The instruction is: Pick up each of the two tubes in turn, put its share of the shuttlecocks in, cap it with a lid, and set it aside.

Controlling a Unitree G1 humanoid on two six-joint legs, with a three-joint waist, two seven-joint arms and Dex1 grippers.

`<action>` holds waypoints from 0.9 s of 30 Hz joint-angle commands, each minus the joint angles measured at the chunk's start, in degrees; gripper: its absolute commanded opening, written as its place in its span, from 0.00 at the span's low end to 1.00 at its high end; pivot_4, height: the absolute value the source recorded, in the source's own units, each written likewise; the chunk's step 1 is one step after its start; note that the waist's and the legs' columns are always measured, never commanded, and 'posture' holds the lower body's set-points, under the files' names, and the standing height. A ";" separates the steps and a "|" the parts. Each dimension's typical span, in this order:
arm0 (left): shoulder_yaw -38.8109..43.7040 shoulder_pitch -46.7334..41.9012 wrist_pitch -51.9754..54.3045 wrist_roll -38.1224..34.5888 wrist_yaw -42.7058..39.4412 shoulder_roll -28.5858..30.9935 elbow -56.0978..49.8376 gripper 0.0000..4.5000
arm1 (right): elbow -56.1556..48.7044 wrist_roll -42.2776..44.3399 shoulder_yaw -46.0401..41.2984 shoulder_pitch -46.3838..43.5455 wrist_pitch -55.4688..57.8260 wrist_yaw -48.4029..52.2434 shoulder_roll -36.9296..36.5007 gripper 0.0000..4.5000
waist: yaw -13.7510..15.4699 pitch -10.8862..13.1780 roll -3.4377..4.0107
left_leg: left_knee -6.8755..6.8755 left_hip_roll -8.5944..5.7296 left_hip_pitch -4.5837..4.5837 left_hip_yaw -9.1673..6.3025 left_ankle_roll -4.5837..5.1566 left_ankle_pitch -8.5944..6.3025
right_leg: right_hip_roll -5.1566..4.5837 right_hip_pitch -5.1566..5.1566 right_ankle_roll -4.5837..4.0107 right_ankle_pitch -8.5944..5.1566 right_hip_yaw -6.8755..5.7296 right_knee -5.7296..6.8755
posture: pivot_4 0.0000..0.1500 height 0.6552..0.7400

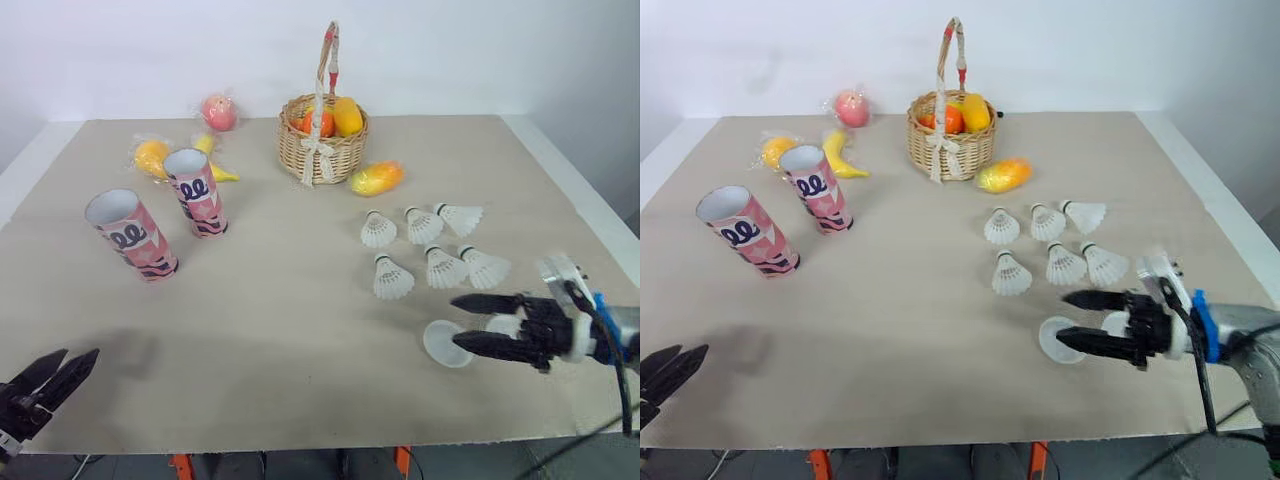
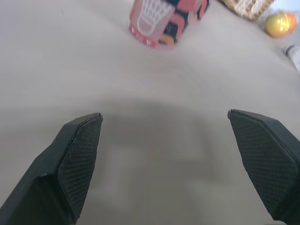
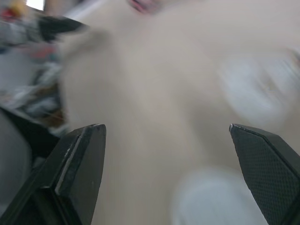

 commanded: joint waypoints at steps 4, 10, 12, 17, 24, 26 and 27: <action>-2.88 -1.29 -9.69 7.86 2.82 -1.92 -5.54 0.99 | -6.81 4.67 6.72 -10.99 1.62 -7.16 7.49 1.00 | 0.12 -0.02 -0.24 | 0.06 0.02 -0.01 0.00 -0.03 0.02 | 0.01 0.00 -0.01 0.07 -0.01 -0.01 | 1.00 1.00; -6.02 -5.98 -15.13 13.60 8.32 -2.87 -5.69 0.99 | -5.56 -6.65 16.42 -17.40 -5.14 -15.56 15.31 1.00 | 0.23 -0.03 -0.27 | 0.04 0.02 -0.07 -0.07 -0.04 0.03 | 0.02 -0.05 -0.23 0.19 -0.07 0.00 | 1.00 1.00; -7.26 -6.81 -15.34 13.90 9.00 -3.04 -5.66 0.99 | -5.15 -7.89 17.49 -18.99 -6.16 -17.97 17.92 1.00 | 0.17 -0.03 -0.27 | 0.03 0.01 -0.11 -0.06 -0.04 0.02 | 0.01 -0.06 -0.23 0.19 -0.07 -0.02 | 1.00 1.00; -10.72 -11.23 -16.40 15.89 10.35 -2.76 -3.23 0.99 | -3.54 -13.31 21.74 -20.95 -9.05 -22.83 23.23 1.00 | 0.12 -0.03 -0.27 | -0.06 0.03 -0.11 -0.13 -0.03 0.02 | 0.02 -0.12 -0.29 0.21 -0.15 0.02 | 1.00 1.00; -15.27 -19.60 -15.99 17.54 9.45 -0.50 4.51 0.99 | -3.01 -15.44 23.55 -20.07 -11.53 -23.87 26.18 1.00 | 0.11 -0.03 -0.26 | -0.02 0.03 -0.12 -0.24 -0.06 0.04 | 0.04 -0.08 -0.33 0.23 -0.25 0.05 | 1.00 1.00; -16.29 -21.14 -16.41 18.49 8.67 0.34 6.89 0.99 | -3.83 -15.17 23.35 -19.33 -11.63 -23.80 26.14 1.00 | 0.09 -0.03 -0.27 | -0.04 0.03 -0.12 -0.24 -0.06 0.04 | 0.04 -0.08 -0.33 0.23 -0.25 0.05 | 1.00 1.00; -16.91 -22.22 -16.80 19.29 8.26 0.89 8.55 0.99 | -4.34 -14.84 23.12 -18.98 -11.57 -23.74 26.03 1.00 | 0.09 -0.03 -0.27 | -0.05 0.03 -0.12 -0.24 -0.06 0.04 | 0.04 -0.08 -0.33 0.23 -0.26 0.05 | 1.00 1.00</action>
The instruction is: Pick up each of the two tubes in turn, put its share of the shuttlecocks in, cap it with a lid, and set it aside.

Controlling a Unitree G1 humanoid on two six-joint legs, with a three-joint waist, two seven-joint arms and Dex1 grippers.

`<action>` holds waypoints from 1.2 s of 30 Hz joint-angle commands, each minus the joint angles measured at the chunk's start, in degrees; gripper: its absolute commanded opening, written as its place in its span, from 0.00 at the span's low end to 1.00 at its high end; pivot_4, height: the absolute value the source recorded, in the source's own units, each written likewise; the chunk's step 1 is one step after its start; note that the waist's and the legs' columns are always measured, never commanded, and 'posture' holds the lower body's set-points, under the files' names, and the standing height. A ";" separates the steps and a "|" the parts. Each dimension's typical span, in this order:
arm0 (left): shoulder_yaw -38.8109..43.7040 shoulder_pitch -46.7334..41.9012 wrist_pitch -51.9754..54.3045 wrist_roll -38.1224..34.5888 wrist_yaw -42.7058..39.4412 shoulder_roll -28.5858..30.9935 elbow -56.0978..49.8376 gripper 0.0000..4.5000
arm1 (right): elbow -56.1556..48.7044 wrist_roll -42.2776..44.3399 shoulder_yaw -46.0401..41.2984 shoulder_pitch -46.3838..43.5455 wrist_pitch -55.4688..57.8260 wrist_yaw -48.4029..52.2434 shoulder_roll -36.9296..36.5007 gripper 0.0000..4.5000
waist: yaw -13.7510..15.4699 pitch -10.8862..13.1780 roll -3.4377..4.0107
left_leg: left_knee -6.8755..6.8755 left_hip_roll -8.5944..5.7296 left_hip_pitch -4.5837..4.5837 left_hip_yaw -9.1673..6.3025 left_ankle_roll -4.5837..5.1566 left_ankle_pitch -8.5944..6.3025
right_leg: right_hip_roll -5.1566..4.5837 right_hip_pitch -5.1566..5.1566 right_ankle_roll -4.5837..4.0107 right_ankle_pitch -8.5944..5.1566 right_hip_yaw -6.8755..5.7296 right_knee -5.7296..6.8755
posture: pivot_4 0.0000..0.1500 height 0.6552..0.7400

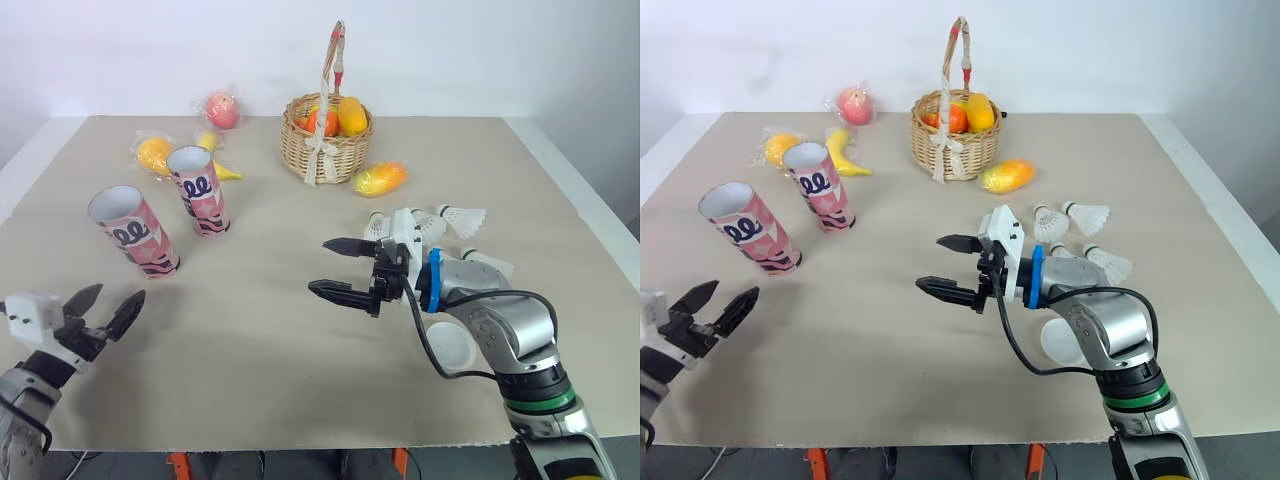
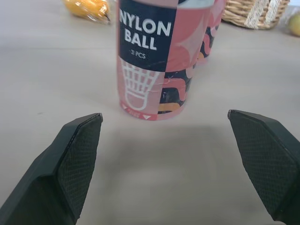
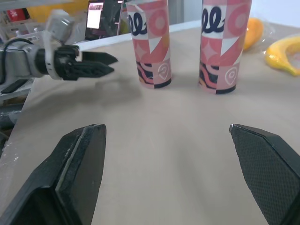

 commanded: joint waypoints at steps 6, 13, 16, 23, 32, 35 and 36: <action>-3.26 -8.83 -4.05 4.51 -2.49 3.87 10.68 0.99 | -4.82 0.88 -1.66 2.14 -0.52 -1.04 -0.42 1.00 | 0.01 0.01 0.01 | -0.08 -0.01 -0.01 -0.07 0.00 0.00 | 0.00 -0.02 -0.02 0.01 -0.06 0.01 | 1.00 1.00; -5.94 -14.56 -5.38 5.92 -4.66 4.92 16.25 0.99 | -7.66 2.32 -2.54 3.90 0.43 -2.02 -0.80 1.00 | 0.00 0.01 0.01 | -0.10 -0.01 -0.01 -0.12 0.00 0.00 | 0.00 -0.01 -0.04 0.02 -0.09 0.02 | 1.00 1.00; -6.60 -17.03 -5.98 6.51 -5.22 5.39 18.65 0.99 | -8.55 3.37 -2.68 3.96 0.95 -2.11 -0.76 1.00 | 0.00 0.01 0.01 | -0.11 -0.01 -0.01 -0.13 0.00 0.00 | 0.00 -0.02 -0.04 0.02 -0.10 0.03 | 1.00 1.00; -8.49 -22.03 -8.14 8.56 -6.62 6.64 24.18 0.99 | -10.58 5.58 -2.46 4.24 1.89 -2.22 -0.94 1.00 | 0.00 0.01 0.01 | -0.12 -0.01 -0.01 -0.14 0.00 0.00 | 0.00 -0.01 -0.04 0.01 -0.11 0.03 | 1.00 1.00; -10.60 -28.55 -9.82 10.31 -6.22 6.23 28.41 0.99 | -12.03 6.38 -2.16 5.00 2.28 -3.07 -1.12 1.00 | 0.00 0.01 0.01 | -0.12 -0.02 -0.02 -0.18 0.00 0.01 | 0.00 -0.01 -0.04 0.01 -0.14 0.03 | 1.00 1.00; -10.89 -28.84 -10.01 10.35 -6.12 5.82 28.22 0.99 | -12.45 6.78 -2.18 5.24 2.38 -3.22 -1.13 1.00 | 0.00 0.01 0.01 | -0.12 -0.02 -0.02 -0.18 -0.01 0.01 | 0.00 -0.01 -0.04 0.01 -0.14 0.03 | 1.00 1.00; -10.91 -28.81 -10.11 10.42 -6.11 5.76 28.35 0.99 | -12.56 6.80 -2.10 5.28 2.39 -3.33 -1.11 1.00 | 0.00 0.01 0.01 | -0.12 -0.02 -0.02 -0.18 -0.01 0.01 | 0.00 -0.01 -0.04 0.01 -0.14 0.03 | 1.00 1.00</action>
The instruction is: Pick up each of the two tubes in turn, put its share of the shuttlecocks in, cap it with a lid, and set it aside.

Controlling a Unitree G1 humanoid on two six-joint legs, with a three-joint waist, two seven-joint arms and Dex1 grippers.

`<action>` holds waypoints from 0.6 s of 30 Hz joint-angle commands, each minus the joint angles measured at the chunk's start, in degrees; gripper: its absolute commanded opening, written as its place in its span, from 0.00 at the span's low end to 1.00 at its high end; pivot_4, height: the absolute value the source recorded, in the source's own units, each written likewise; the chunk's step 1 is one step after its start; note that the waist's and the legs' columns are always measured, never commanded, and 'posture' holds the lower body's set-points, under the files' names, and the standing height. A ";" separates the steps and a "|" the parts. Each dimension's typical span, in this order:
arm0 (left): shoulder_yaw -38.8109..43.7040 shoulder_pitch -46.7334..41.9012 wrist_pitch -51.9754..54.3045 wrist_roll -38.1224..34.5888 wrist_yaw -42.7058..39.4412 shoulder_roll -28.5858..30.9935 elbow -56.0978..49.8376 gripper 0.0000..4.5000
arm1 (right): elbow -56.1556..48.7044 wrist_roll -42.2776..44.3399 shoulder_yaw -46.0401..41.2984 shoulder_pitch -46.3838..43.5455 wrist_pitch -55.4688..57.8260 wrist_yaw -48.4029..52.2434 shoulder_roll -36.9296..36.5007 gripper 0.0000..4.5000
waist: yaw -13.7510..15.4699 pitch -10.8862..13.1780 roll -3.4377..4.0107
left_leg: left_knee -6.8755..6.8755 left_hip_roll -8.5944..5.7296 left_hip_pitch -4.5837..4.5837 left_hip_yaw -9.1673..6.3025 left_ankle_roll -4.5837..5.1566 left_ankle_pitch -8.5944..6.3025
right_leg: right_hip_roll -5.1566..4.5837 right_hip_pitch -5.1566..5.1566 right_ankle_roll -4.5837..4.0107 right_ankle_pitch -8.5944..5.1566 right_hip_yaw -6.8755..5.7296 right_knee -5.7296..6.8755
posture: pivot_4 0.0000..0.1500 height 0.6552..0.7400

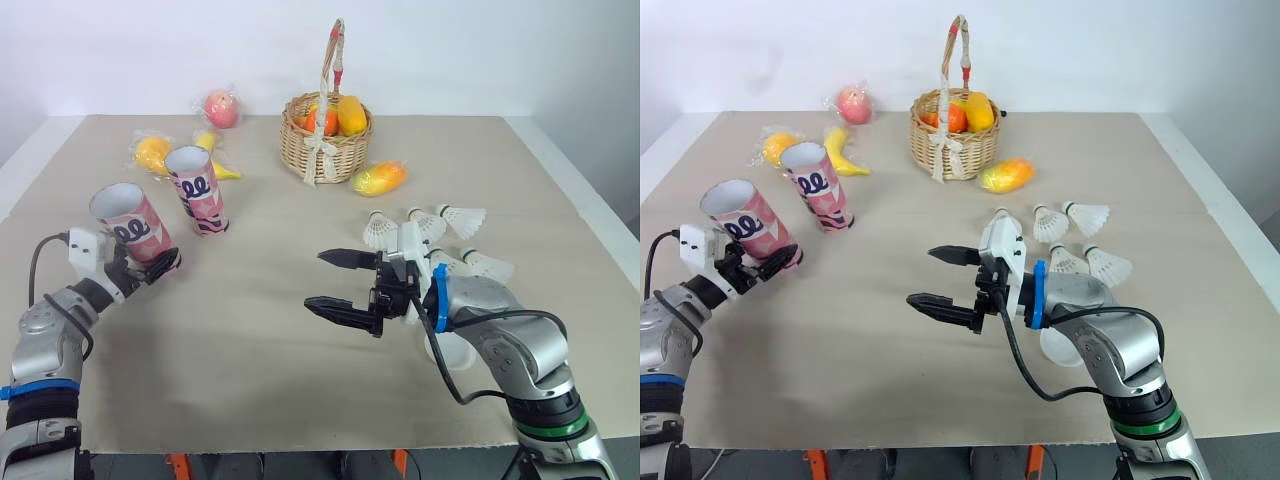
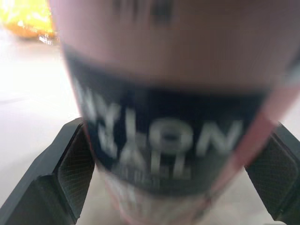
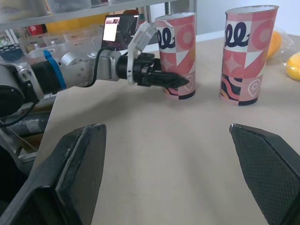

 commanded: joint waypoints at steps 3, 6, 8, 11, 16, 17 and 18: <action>0.31 -0.07 -1.79 0.44 0.44 -0.07 0.05 0.94 | -3.36 1.36 -1.08 0.22 -0.18 -0.60 -0.26 1.00 | -0.01 0.00 0.00 | -0.01 0.00 0.00 0.00 0.00 0.00 | 0.00 -0.01 0.00 0.00 0.00 0.00 | 1.00 1.00; 0.50 0.02 -2.23 0.49 0.64 -0.19 0.79 0.73 | -3.38 1.48 -1.13 0.03 -0.08 -0.72 -0.34 1.00 | -0.01 0.00 0.00 | 0.00 0.00 0.00 0.00 0.00 0.00 | 0.00 0.00 0.00 0.00 0.00 0.00 | 1.00 1.00; 0.41 0.39 -2.47 0.63 0.95 -0.33 0.47 0.60 | -3.25 1.68 -1.32 -0.25 0.05 -0.67 -0.42 1.00 | -0.01 0.00 0.00 | 0.00 0.00 0.00 -0.01 0.00 0.00 | 0.00 0.00 0.00 0.00 0.00 0.01 | 1.00 1.00; 0.55 1.25 -2.51 0.70 1.44 -0.53 -0.30 0.60 | -2.99 1.91 -1.43 -0.64 0.17 -0.55 -0.53 1.00 | -0.01 0.00 0.00 | 0.00 0.00 0.00 -0.01 0.00 0.00 | 0.00 0.00 0.00 0.00 0.00 0.01 | 1.00 1.00; 1.76 4.89 -2.13 0.35 1.36 1.43 -5.09 0.60 | -2.73 2.37 -1.34 -1.08 0.20 -0.27 -0.85 1.00 | -0.20 0.00 0.00 | -0.01 0.00 0.00 0.00 0.00 0.00 | 0.00 0.00 0.00 0.00 0.00 0.01 | 1.00 1.00; 1.92 6.03 -1.90 0.43 0.74 2.50 -6.74 0.60 | -2.67 2.63 -1.39 -1.17 0.33 -0.14 -0.93 1.00 | -0.27 0.00 0.00 | -0.02 0.01 0.00 -0.01 0.00 0.00 | 0.00 -0.01 -0.01 -0.01 0.00 0.01 | 1.00 1.00; 1.88 7.25 -1.87 0.67 -0.20 3.78 -8.39 0.60 | -2.63 2.89 -1.42 -1.26 0.48 0.07 -1.04 1.00 | -0.29 0.00 0.01 | -0.03 0.01 0.00 -0.01 0.00 0.00 | 0.00 -0.02 -0.01 -0.01 0.00 0.01 | 1.00 1.00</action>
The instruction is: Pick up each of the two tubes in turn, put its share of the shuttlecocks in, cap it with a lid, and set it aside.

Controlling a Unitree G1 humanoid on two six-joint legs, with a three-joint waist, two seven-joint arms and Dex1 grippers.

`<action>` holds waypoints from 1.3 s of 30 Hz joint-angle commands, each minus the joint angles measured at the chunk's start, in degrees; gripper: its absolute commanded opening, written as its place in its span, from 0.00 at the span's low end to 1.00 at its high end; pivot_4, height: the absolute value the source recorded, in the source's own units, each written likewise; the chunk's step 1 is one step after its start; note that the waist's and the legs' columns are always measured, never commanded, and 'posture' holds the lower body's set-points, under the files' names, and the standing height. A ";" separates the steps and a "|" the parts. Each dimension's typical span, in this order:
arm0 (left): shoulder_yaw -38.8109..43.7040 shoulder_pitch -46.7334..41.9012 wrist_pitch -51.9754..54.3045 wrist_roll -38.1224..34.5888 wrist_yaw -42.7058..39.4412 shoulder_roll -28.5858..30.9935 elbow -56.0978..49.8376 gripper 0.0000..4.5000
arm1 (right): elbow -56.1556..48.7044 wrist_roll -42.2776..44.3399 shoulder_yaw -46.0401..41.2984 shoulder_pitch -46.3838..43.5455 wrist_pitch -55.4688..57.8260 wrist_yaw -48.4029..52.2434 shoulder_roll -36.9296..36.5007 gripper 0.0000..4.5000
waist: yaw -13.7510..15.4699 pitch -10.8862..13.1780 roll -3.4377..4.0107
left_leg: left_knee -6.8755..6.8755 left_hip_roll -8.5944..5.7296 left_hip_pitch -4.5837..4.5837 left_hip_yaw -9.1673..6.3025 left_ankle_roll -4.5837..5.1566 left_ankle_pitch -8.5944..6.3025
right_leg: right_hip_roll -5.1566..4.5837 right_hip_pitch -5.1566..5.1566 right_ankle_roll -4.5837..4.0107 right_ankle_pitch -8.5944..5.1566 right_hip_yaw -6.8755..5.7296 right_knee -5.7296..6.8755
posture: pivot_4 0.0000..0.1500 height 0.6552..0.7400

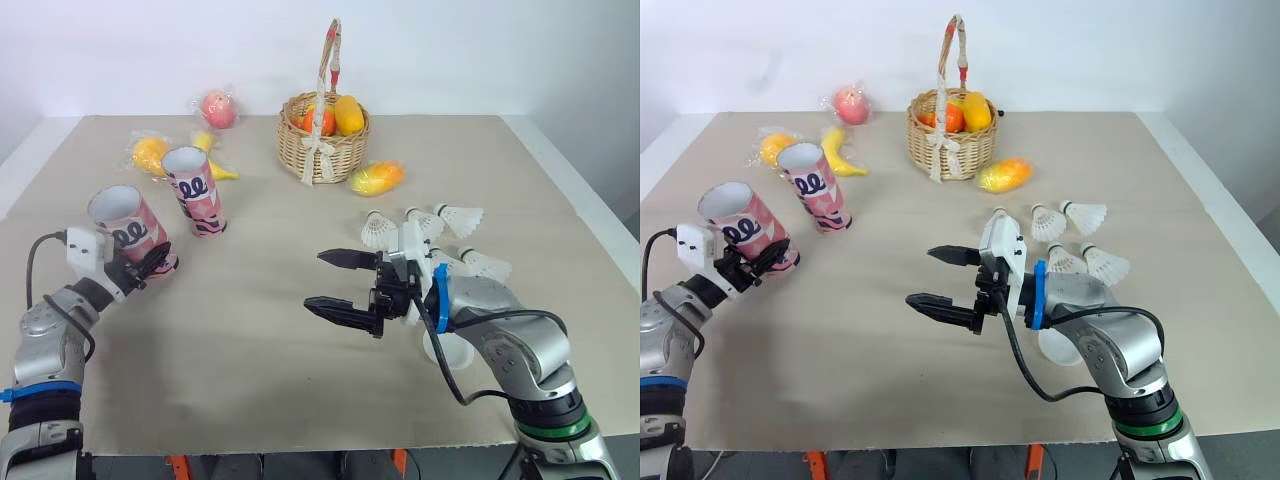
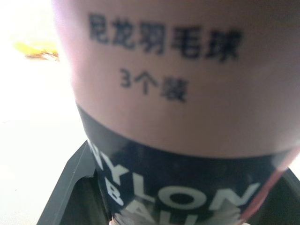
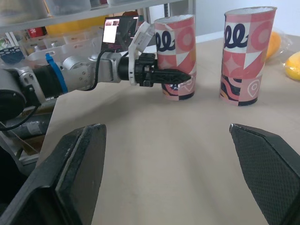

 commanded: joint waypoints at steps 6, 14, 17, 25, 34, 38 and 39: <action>2.95 7.92 7.13 -4.88 -7.35 9.55 -14.29 0.60 | -1.77 2.39 -1.02 -1.27 0.09 2.26 -1.13 1.00 | 0.16 0.04 0.03 | -0.08 0.01 0.00 0.00 0.00 0.00 | 0.00 -0.03 -0.04 -0.04 0.00 0.00 | 1.00 1.00; 1.94 14.17 14.82 -11.50 -11.67 8.78 -23.97 0.60 | -0.80 2.00 -0.59 -2.01 -0.33 3.30 -0.61 1.00 | 0.19 0.06 0.07 | -0.14 0.01 -0.01 -0.01 0.00 0.00 | 0.00 -0.05 -0.07 -0.09 -0.02 0.00 | 1.00 1.00; -1.67 14.97 15.36 -11.06 -15.44 9.90 -27.69 0.60 | -0.80 2.17 -0.72 -2.11 -0.14 3.65 -0.79 1.00 | 0.23 0.08 0.08 | -0.18 0.01 -0.01 -0.01 0.00 0.00 | 0.00 -0.06 -0.09 -0.10 -0.02 -0.01 | 1.00 1.00; -15.32 2.50 6.51 1.14 -26.01 16.51 -23.17 0.60 | -3.49 4.09 -5.54 1.23 1.69 3.96 -5.99 1.00 | 0.41 0.17 0.17 | -0.14 -0.03 -0.04 -0.04 -0.01 0.06 | 0.02 -0.02 -0.07 -0.11 -0.03 -0.03 | 1.00 1.00; -24.72 -6.07 -2.98 10.08 -32.68 17.36 -15.33 0.60 | -15.38 9.04 -16.90 16.66 7.77 -8.01 -10.11 1.00 | 0.30 0.15 0.31 | -0.31 -0.02 -0.06 -0.03 0.15 -0.03 | 0.02 -0.07 -0.16 -0.37 -0.07 -0.01 | 1.00 1.00; -27.51 -10.73 -1.69 11.00 -34.11 16.30 -13.26 0.60 | -19.67 12.12 -18.80 21.82 12.59 -20.30 -6.31 1.00 | 0.36 0.15 0.30 | -0.23 -0.04 -0.05 -0.05 0.25 0.04 | 0.02 -0.01 -0.08 -0.35 -0.05 0.08 | 1.00 1.00; -27.88 -11.83 -0.64 10.52 -34.60 15.77 -13.09 0.60 | -19.90 12.43 -18.95 22.42 13.70 -23.50 -5.04 1.00 | 0.34 0.15 0.31 | -0.20 -0.05 -0.05 -0.05 0.34 0.11 | 0.02 0.02 -0.04 -0.32 -0.05 0.08 | 1.00 1.00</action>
